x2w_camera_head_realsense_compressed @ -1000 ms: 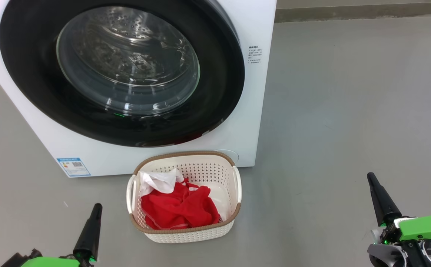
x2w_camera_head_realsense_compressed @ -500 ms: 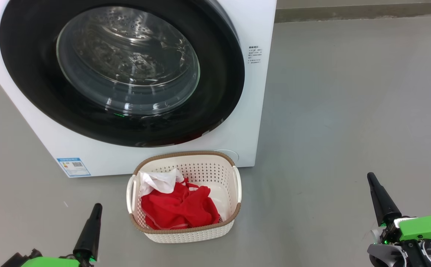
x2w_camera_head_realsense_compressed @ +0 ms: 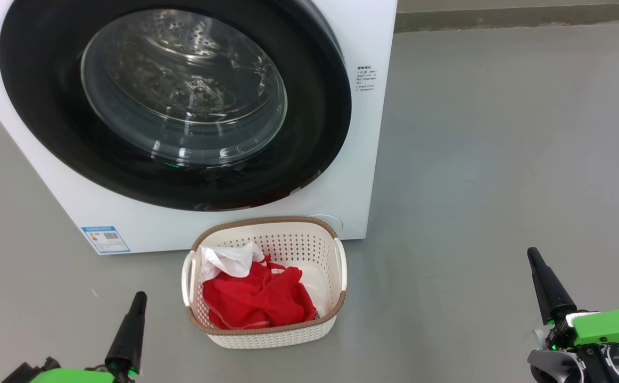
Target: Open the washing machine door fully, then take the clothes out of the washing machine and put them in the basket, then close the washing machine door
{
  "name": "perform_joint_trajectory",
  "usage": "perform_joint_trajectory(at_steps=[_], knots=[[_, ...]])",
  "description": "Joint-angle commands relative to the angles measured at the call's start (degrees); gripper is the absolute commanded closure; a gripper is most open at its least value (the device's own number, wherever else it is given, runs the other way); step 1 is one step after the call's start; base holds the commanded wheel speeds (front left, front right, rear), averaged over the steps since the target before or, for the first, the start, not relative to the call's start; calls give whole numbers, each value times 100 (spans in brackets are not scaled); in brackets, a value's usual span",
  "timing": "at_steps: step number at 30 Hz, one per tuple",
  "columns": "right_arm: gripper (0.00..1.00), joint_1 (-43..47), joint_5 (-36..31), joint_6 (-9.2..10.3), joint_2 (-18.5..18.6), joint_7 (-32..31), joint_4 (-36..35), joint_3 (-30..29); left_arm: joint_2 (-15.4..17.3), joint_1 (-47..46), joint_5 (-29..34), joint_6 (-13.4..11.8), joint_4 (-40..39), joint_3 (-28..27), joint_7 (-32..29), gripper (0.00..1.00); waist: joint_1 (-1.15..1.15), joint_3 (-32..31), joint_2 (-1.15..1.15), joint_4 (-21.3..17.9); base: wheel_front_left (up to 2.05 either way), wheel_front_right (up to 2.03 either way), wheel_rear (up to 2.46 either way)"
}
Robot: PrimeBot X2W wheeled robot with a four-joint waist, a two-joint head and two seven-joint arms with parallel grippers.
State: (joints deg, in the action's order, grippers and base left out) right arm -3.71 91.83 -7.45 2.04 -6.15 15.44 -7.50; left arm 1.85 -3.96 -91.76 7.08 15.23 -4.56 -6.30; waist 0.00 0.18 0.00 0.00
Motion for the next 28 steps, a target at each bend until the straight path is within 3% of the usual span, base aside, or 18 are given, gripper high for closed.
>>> perform_joint_trajectory(at_steps=[1, 28], knots=[[100, -248, 34, -3, 84, -33, -142, 99, 103, -223, -41, 41, -118, -195, -18, 100, 0, 0, 0, 0, 0, 0, 0], [100, -248, 34, -3, 84, -33, -142, 99, 103, -223, -41, 41, -118, -195, -18, 100, 0, 0, 0, 0, 0, 0, 0]])
